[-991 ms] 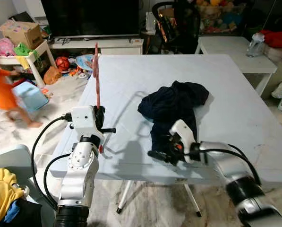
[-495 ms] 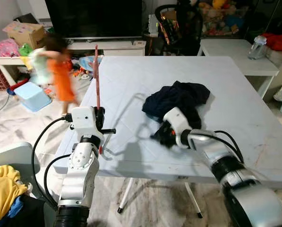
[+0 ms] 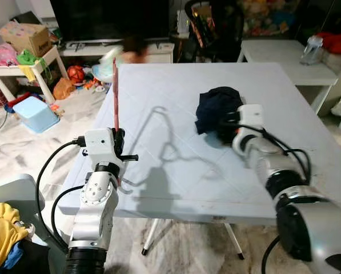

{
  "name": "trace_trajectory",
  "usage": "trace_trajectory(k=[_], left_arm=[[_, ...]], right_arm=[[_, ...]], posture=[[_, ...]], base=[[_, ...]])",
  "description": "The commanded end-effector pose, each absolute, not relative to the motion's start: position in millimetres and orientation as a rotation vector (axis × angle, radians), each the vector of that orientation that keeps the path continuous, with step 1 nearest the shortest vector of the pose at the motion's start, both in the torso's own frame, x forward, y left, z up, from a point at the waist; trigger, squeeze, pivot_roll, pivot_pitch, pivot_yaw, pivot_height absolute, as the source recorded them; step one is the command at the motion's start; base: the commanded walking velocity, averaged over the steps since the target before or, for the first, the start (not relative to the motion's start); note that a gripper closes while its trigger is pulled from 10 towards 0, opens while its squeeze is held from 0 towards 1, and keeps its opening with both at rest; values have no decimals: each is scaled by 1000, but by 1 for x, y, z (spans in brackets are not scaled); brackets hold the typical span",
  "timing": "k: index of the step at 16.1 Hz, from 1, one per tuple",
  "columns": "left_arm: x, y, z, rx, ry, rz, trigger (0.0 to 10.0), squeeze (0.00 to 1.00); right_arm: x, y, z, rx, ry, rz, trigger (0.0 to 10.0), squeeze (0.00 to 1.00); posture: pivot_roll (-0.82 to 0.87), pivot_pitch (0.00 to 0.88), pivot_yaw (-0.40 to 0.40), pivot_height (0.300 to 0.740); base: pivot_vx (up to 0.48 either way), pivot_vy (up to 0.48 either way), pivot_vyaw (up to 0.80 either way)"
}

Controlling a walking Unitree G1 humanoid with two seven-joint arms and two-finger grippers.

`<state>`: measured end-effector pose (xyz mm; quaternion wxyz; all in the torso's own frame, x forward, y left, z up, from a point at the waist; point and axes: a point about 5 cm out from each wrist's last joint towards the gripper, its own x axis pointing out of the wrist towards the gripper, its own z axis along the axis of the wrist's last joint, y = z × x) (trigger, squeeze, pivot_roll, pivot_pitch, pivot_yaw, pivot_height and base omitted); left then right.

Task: Hang hanger

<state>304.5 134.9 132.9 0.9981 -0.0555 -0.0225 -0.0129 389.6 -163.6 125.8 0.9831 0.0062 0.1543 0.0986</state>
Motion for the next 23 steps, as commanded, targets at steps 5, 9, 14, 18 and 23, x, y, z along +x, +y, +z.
trace_trajectory(k=[5, 9, 14, 18, 23], left_arm=[[299, 116, 126, -99, -9, -85, 10000, 0], [304, 105, 130, -108, -19, -126, 10000, 0], [302, 104, 130, -108, -23, -133, 10000, 0], [300, 102, 128, -108, -16, -137, 10000, 0], [301, 103, 128, -104, -16, -136, 10000, 0]], right_arm=[[368, -186, 112, 29, 235, 272, 10000, 0], [347, -194, 120, 158, 66, 266, 10000, 0], [326, -183, 148, 131, -147, 290, 10000, 0], [329, -175, 148, 125, -129, 298, 10000, 0], [329, -172, 149, 114, -120, 307, 10000, 0]], posture=[[-76, 0, 25, 740], [-100, 0, 44, 740], [-101, 0, 43, 740], [-94, 0, 37, 740], [-90, 0, 31, 740]], base=[[0, 0, 0], [0, 0, 0], [0, 0, 0], [0, 0, 0], [-165, 0, 0]])
